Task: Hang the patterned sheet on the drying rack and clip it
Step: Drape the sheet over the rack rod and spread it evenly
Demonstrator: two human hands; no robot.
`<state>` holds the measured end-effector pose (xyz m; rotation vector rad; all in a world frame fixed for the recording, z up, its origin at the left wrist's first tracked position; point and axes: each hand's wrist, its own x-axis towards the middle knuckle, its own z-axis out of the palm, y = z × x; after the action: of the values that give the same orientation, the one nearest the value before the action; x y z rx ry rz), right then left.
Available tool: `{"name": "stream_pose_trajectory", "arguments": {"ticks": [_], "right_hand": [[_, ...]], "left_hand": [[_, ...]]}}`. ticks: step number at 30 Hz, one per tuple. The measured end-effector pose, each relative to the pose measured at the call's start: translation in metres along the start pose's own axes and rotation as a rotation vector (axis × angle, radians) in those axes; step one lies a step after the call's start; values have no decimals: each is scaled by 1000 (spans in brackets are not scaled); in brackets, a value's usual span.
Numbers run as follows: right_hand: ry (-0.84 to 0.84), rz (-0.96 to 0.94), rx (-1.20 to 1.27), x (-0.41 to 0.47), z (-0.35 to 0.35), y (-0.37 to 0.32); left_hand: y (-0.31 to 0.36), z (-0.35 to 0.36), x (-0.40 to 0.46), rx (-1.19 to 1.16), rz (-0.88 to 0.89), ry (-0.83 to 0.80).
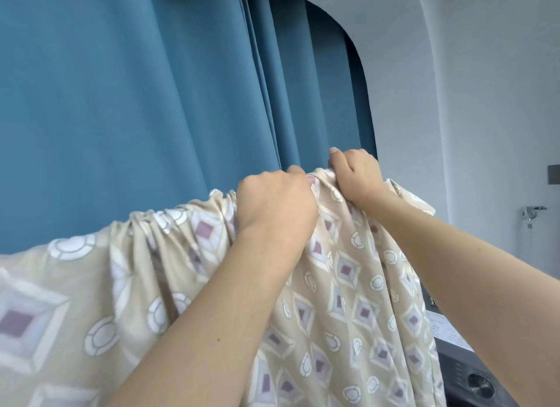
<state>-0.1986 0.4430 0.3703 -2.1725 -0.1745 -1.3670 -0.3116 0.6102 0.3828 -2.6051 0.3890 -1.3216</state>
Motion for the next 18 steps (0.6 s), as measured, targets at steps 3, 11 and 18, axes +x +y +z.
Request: {"name": "stream_pose_trajectory", "arguments": {"ticks": [3,11,18], "right_hand": [[15,8,-23,0,4,-2],[-35,84,-52,-5,0,-10],[-73,-32,-182,-13,-17,-24]], "left_hand": [[-25,-9,-21,19,-40,21],[-72,-25,-66,136,-92,85],[-56,-20,-67,194,-97,58]]}}
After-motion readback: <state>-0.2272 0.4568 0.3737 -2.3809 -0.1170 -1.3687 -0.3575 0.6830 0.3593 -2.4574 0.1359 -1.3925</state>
